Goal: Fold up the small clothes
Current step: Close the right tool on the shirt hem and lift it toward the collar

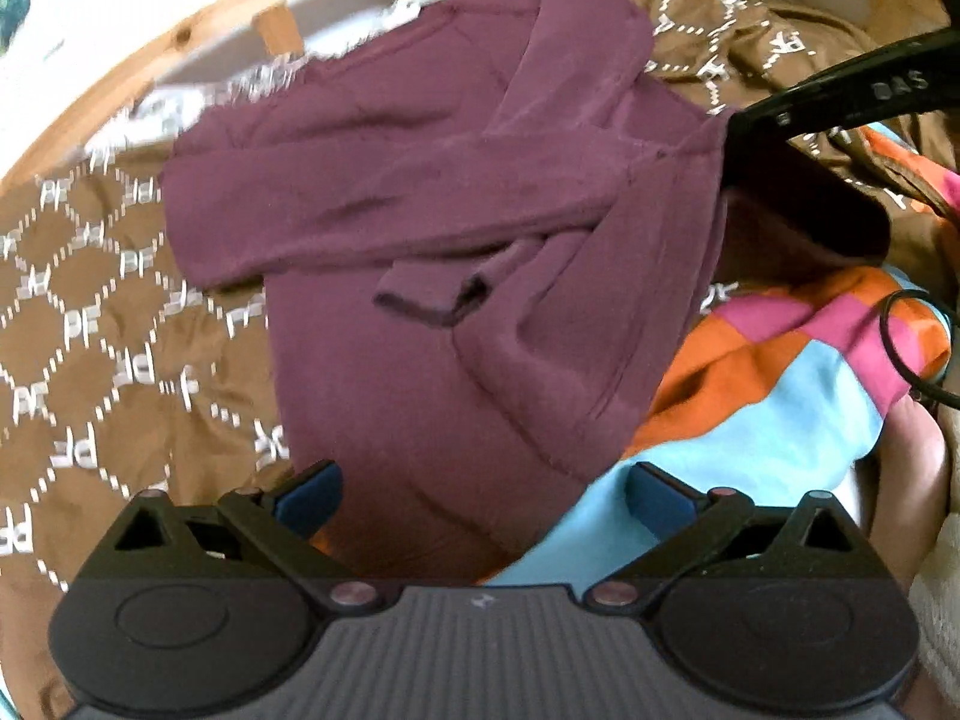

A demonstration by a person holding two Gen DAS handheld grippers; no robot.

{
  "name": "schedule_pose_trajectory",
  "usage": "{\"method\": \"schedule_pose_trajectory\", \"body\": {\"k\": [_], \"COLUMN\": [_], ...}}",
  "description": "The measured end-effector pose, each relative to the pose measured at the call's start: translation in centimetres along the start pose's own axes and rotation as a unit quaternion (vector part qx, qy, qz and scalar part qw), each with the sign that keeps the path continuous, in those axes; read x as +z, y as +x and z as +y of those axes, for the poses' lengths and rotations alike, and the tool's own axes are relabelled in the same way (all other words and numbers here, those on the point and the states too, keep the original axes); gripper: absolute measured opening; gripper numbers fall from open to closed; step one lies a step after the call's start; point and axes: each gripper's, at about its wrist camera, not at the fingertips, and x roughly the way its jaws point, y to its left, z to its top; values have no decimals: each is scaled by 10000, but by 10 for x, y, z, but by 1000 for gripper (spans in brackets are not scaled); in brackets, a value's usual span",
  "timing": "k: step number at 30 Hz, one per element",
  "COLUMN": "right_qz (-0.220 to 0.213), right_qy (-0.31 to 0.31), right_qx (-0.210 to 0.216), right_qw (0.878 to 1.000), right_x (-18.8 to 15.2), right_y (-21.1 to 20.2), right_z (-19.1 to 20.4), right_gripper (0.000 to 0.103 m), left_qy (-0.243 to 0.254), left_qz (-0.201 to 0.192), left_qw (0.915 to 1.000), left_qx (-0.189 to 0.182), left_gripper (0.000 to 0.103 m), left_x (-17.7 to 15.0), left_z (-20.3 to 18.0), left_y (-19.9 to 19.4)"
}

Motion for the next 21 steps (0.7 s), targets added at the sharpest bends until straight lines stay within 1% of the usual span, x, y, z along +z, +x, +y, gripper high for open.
{"method": "schedule_pose_trajectory", "body": {"k": [2,4,7,10,12,13,14,15,17,19,20,21], "right_qz": [-9,-23,-46,19,240,330,430,536,703,931,1086,1288], "right_qy": [39,28,-1,-18,-81,-158,-277,-436,-749,-1151,-1327,-1502], "right_qx": [21,42,44,61,56,10,-14,20,113,36,-104,-337], "right_qw": [10000,10000,10000,10000,9997,9993,9987,9976,9946,9890,9851,9797], "right_x": [0,0,0,0,0,0,-1,-1,-4,-9,-11,-15], "right_y": [0,0,-1,0,3,4,6,7,8,13,18,26], "right_z": [-2,-1,0,0,1,4,7,13,24,36,42,46], "right_gripper": [5,5,5,5,16,26,39,45,68,77,78,78], "left_qy": [214,462,728,773,613,482,361,239,49,-35,-40,-23], "left_qz": [-195,-293,-310,-248,-196,-164,-132,-99,-63,-54,-56,-64], "left_qw": [9996,9984,9968,9966,9978,9986,9992,9996,9999,10000,10000,10000], "left_qx": [63,131,138,173,142,147,141,126,83,50,25,3], "left_gripper": [102,102,102,102,102,102,102,102,102,102,102,102], "left_x": [4,8,11,13,14,14,14,14,14,14,14,13], "left_z": [-11,-24,-43,-47,-40,-36,-32,-28,-21,-18,-18,-17], "left_y": [-1,3,11,18,20,22,22,23,24,22,22,21]}}
